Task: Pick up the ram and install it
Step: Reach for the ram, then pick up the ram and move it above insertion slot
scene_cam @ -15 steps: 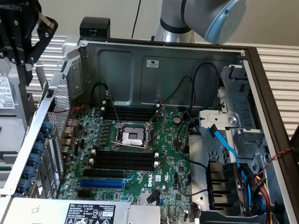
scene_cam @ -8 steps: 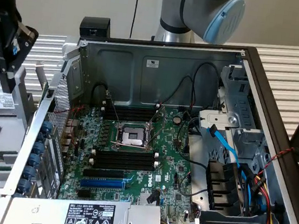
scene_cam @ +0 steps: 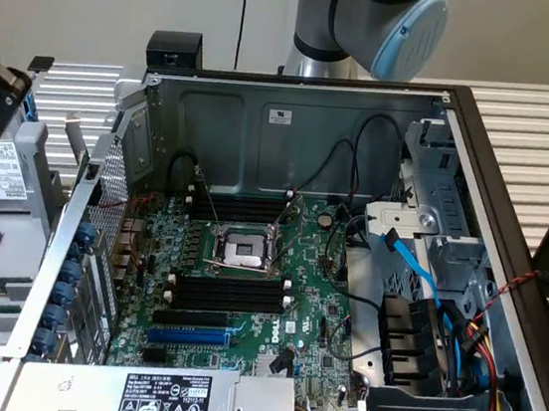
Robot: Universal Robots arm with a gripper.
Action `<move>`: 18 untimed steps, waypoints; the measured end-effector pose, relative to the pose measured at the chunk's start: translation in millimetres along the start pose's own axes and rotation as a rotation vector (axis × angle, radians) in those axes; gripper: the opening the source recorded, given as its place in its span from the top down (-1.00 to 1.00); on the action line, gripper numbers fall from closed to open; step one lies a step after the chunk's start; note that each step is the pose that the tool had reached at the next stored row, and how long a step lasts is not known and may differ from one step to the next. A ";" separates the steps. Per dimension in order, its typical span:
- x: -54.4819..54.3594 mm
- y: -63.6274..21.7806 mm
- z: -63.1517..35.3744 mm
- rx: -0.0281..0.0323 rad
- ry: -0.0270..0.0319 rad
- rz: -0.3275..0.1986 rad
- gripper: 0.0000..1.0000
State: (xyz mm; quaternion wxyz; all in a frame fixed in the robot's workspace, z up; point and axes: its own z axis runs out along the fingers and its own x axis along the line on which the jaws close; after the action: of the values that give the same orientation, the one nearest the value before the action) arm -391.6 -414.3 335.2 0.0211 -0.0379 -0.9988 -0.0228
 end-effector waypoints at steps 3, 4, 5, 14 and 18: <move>10.2 -0.8 1.9 -0.0002 0.0000 0.000 0.80; 10.2 -0.8 1.9 -0.0002 0.0000 0.000 0.80; 10.2 -0.8 1.9 -0.0002 0.0000 0.000 0.80; 10.2 -0.8 1.9 -0.0003 0.0000 0.000 0.80; 10.3 -0.9 2.2 0.0023 0.0025 -0.059 0.80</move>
State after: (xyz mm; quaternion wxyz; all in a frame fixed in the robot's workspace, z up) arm -402.0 -414.4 333.5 0.0217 -0.0085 -0.9995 -0.0223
